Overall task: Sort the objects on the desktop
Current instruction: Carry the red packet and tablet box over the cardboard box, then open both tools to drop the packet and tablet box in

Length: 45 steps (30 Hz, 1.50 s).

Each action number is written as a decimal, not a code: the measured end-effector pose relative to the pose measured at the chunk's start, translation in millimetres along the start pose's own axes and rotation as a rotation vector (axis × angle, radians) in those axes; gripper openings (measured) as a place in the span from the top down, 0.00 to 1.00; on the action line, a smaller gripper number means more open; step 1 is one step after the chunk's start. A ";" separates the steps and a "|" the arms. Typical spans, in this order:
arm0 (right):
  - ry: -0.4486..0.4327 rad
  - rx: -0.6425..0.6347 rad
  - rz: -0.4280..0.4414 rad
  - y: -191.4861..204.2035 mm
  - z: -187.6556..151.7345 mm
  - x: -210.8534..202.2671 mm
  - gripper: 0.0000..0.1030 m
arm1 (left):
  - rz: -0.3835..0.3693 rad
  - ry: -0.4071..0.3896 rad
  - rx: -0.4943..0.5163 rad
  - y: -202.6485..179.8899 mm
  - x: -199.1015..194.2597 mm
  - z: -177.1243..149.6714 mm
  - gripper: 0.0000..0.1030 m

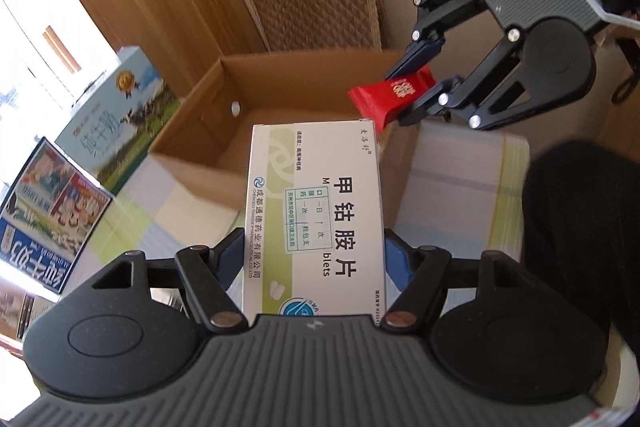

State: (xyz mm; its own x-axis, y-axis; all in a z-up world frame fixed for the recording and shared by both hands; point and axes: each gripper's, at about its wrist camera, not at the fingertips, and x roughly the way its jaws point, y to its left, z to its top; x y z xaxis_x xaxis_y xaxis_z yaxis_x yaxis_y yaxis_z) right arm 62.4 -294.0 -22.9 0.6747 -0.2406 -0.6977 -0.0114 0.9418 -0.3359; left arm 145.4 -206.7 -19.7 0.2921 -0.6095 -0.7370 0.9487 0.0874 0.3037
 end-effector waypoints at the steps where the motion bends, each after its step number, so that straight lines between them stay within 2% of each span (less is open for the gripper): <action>1: 0.005 0.018 -0.006 -7.8 0.6 2.1 0.75 | 0.001 -0.007 -0.016 0.5 5.3 4.5 0.35; 11: 0.041 0.170 -0.021 -62.6 -4.5 30.2 0.75 | -0.013 -0.017 -0.135 15.2 58.5 46.0 0.35; 18: 0.057 0.205 -0.030 -75.1 -12.5 46.3 0.75 | -0.025 -0.016 -0.153 19.3 89.4 65.7 0.35; 25: 0.067 0.225 -0.028 -82.5 -14.8 56.1 0.75 | -0.045 -0.013 -0.194 26.0 114.9 69.5 0.34; 30: 0.069 0.241 -0.014 -83.5 -15.1 61.6 0.75 | -0.034 -0.009 -0.189 27.9 115.9 62.2 0.32; 41: 0.043 0.261 0.013 -79.5 -6.3 68.1 0.75 | -0.011 -0.045 -0.223 37.9 89.5 43.3 0.27; 43: 0.023 0.256 0.018 -77.2 -4.9 67.9 0.66 | -0.006 -0.044 -0.232 39.9 85.8 40.0 0.27; 44: 0.022 0.256 0.012 -76.3 -4.4 68.1 0.47 | -0.003 -0.042 -0.234 40.2 83.8 38.2 0.27; 45: 0.017 0.257 0.007 -75.4 -4.3 66.7 0.38 | 0.000 -0.042 -0.236 40.4 81.6 36.2 0.27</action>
State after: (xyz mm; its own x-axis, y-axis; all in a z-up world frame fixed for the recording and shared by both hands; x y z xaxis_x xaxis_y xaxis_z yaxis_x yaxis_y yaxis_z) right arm 105.1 -382.0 -46.9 0.6630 -0.2354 -0.7107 0.1735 0.9718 -0.1600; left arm 203.2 -281.4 -45.8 0.2917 -0.6413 -0.7097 0.9520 0.2665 0.1505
